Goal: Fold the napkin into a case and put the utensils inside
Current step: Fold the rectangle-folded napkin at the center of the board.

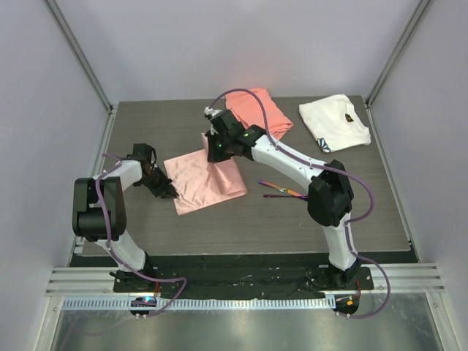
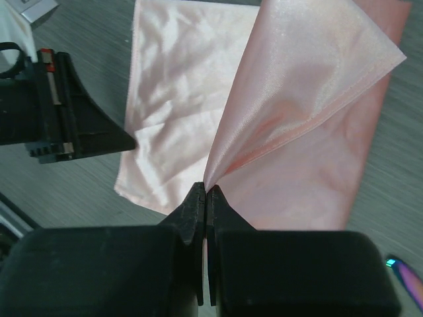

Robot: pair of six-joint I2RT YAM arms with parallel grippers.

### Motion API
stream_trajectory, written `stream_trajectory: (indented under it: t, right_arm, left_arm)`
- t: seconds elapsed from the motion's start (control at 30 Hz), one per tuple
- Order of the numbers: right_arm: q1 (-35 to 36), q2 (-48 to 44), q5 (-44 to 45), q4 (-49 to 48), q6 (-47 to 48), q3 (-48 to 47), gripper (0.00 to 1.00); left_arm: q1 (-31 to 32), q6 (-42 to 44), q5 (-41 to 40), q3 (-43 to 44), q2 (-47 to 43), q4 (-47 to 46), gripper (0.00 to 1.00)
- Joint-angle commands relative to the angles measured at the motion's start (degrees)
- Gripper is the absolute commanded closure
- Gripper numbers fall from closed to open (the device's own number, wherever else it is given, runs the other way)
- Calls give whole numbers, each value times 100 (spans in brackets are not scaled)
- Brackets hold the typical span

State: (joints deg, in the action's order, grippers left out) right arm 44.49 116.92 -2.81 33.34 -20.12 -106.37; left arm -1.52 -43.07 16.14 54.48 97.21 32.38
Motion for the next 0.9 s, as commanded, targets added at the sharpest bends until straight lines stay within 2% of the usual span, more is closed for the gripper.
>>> stream_trajectory:
  t: [0.0, 0.43, 0.87]
  right_arm:
    - [147, 260, -404, -441, -844, -244, 99]
    - [376, 647, -800, -1936, -2434, 265, 99]
    - [561, 1122, -897, -2078, -2638, 38, 99]
  left_arm:
    - [20, -43, -146, -244, -35, -451, 84]
    - [20, -114, -146, -429, -343, -593, 84]
    - [29, -70, -217, -500, -457, -557, 84]
